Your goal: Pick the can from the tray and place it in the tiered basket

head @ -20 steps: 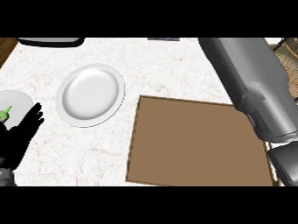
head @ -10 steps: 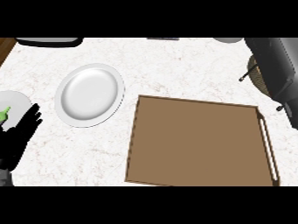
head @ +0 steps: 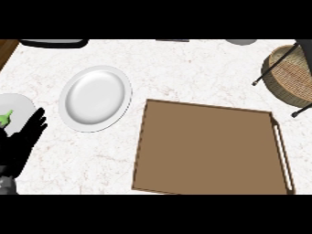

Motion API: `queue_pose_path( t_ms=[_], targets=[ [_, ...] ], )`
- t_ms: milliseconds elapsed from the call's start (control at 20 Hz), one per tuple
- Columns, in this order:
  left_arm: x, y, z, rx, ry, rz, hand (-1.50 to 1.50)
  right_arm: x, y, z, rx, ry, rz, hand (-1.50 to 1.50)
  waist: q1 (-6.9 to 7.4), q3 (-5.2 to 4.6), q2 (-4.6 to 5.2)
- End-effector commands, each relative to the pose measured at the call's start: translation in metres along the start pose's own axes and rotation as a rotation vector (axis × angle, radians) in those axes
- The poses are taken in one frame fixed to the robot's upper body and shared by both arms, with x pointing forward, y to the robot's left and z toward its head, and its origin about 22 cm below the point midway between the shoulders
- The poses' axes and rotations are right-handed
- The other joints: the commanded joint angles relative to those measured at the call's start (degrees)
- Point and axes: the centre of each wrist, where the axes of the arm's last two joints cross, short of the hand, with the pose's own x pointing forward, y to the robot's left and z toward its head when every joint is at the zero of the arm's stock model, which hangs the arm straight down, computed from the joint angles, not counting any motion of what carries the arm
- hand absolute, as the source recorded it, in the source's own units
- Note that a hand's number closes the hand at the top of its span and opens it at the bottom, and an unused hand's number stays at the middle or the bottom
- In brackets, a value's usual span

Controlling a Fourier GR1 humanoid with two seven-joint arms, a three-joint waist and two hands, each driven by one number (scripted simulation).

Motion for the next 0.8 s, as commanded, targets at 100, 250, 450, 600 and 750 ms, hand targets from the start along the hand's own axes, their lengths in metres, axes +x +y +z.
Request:
queue_pose_path(
  t_ms=[100, 250, 450, 600, 750],
  targets=[
    [0.009, 0.0, -0.004, 0.01, -0.02, -0.009, 0.0, -0.061, 0.014, -0.029, -0.026, -0.111, 0.448, 1.5, -0.59, -0.52, 0.34],
    [-0.004, 0.001, 0.001, 0.018, 0.013, 0.008, 0.0, -0.06, -0.002, -0.048, -0.021, -0.12, 0.577, 1.5, -0.07, -0.24, -0.08],
    [-0.002, -0.013, -0.003, 0.006, 0.013, 0.003, 0.0, -0.043, -0.022, -0.062, 0.012, -0.2, 0.701, 1.5, -0.49, -0.13, -0.33],
    [0.006, -0.004, -0.008, 0.004, 0.01, -0.003, 0.0, -0.033, -0.034, -0.069, 0.029, -0.238, 0.736, 1.5, -0.73, -0.08, -0.37],
    [0.003, -0.005, 0.002, -0.003, 0.006, -0.011, 0.0, -0.053, -0.036, -0.081, 0.04, -0.247, 0.742, 1.5, -0.07, 0.0, -0.19]
  ],
)
